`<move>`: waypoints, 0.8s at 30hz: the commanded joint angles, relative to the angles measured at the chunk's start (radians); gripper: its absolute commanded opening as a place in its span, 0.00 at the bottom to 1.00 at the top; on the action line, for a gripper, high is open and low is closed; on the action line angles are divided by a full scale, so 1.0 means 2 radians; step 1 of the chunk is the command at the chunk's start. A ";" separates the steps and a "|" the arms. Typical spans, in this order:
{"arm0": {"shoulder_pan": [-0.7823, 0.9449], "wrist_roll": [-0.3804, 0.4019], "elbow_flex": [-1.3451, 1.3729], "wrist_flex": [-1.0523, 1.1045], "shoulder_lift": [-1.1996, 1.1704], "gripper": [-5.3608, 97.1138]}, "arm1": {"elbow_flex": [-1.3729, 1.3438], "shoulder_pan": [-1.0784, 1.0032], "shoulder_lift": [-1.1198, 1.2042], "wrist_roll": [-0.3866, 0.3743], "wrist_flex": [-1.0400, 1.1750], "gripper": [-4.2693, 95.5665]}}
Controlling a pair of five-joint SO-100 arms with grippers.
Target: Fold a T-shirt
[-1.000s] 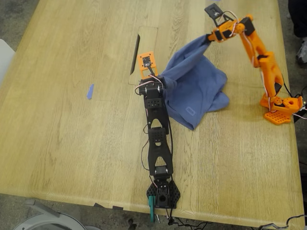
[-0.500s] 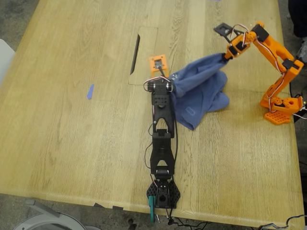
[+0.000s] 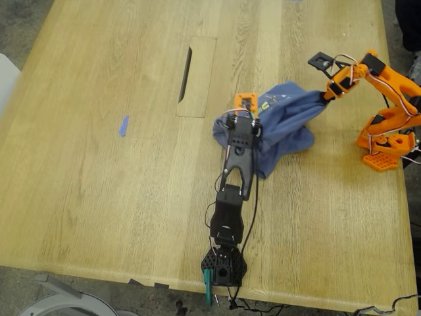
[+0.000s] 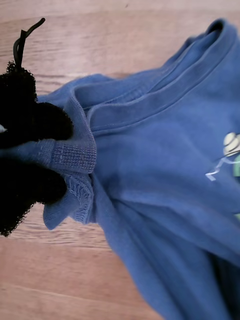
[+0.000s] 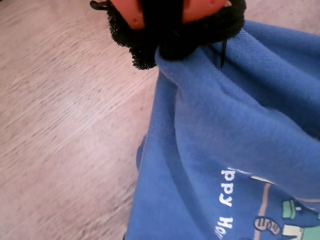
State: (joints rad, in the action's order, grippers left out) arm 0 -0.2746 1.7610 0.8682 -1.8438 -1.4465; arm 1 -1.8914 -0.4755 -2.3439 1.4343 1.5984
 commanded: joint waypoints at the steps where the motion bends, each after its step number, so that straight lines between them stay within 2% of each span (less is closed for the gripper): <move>1: -0.024 0.006 0.067 -0.015 -0.111 0.05 | -0.022 0.005 -0.043 -0.003 0.013 0.04; 10: -0.081 0.010 0.182 0.037 -0.154 0.05 | -0.150 0.036 -0.148 -0.005 0.032 0.04; 19: -0.108 0.009 0.305 0.214 -0.128 0.07 | -0.300 0.061 -0.219 -0.005 -0.048 0.04; 23: -0.102 -0.001 0.334 0.283 -0.105 0.21 | -0.356 0.053 -0.239 -0.008 -0.100 0.05; 24: -0.101 -0.004 0.337 0.294 -0.103 0.25 | -0.364 0.049 -0.243 -0.008 -0.106 0.09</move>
State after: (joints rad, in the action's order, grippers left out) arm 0 -0.4878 1.7702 1.5447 -1.3284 -1.6414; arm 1 -2.6001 -0.3666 -2.8118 1.4220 1.4189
